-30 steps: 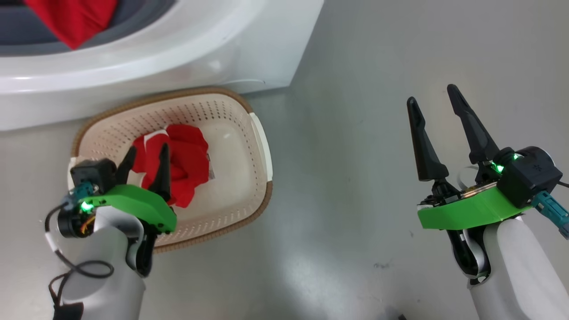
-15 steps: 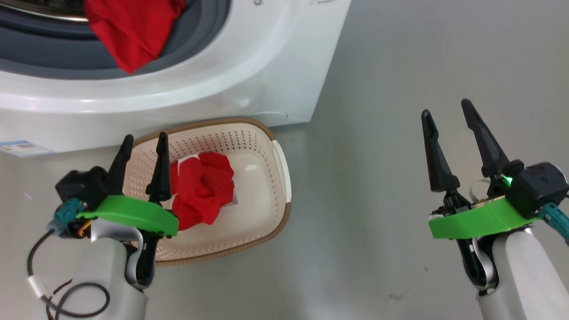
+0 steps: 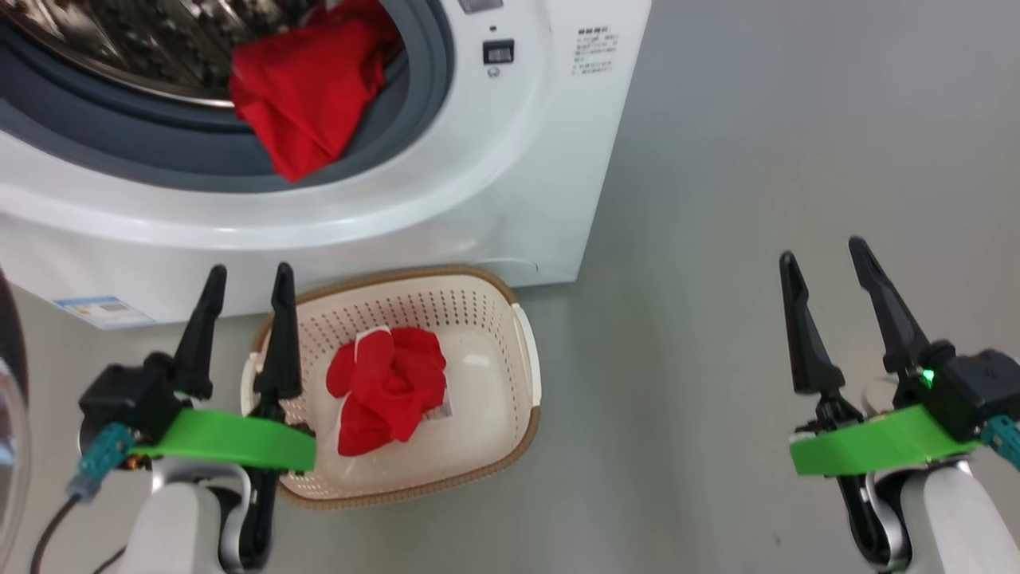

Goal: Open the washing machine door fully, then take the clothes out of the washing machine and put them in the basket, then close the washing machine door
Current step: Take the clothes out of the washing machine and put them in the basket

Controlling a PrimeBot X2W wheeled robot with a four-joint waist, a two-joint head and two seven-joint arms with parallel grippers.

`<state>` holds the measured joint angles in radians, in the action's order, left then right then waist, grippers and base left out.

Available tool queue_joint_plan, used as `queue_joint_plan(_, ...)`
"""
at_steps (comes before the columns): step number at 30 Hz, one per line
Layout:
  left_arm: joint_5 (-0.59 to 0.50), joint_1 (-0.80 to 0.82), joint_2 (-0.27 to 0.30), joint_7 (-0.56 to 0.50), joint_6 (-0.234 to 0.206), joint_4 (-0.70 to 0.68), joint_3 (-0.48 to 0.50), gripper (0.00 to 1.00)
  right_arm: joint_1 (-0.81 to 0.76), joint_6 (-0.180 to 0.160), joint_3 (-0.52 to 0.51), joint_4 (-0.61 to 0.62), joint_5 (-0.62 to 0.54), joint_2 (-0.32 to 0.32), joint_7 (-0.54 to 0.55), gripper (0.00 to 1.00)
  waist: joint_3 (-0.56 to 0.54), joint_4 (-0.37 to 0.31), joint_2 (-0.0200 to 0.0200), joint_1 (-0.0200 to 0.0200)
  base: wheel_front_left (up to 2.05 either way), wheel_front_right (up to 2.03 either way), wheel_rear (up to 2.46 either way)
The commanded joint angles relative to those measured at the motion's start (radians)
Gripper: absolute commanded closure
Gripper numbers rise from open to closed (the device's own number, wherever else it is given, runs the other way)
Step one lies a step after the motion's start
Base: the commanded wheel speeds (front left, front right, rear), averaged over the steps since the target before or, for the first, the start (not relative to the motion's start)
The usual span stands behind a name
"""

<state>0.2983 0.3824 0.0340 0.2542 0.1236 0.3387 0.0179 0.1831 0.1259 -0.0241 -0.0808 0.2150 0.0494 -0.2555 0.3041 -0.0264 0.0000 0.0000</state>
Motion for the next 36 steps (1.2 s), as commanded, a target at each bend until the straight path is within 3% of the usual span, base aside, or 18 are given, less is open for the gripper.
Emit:
queue_joint_plan(1, -0.016, -0.022, 0.017, 0.008, -0.004, -0.033, 0.03, 0.0, -0.014, 0.005, 0.014, 0.03, -0.014, 0.001, -0.006, 0.0, -0.04, 0.013, 0.0, 0.0, 0.0, 0.0, 0.0)
queue_joint_plan(17, -0.01, -0.203, 0.016, 0.008, -0.031, -0.116, 0.011, 0.0, -0.156, 0.005, -0.006, 0.075, 0.002, 0.001, -0.006, 0.0, -0.185, 0.004, 0.0, 0.0, 0.0, 0.0, 0.0)
queue_joint_plan(36, -0.022, -0.299, 0.016, 0.008, -0.034, -0.084, -0.012, 0.0, -0.26, 0.005, -0.025, 0.085, 0.014, 0.001, -0.006, 0.0, -0.309, -0.003, 0.0, 0.0, 0.0, 0.0, 0.0)
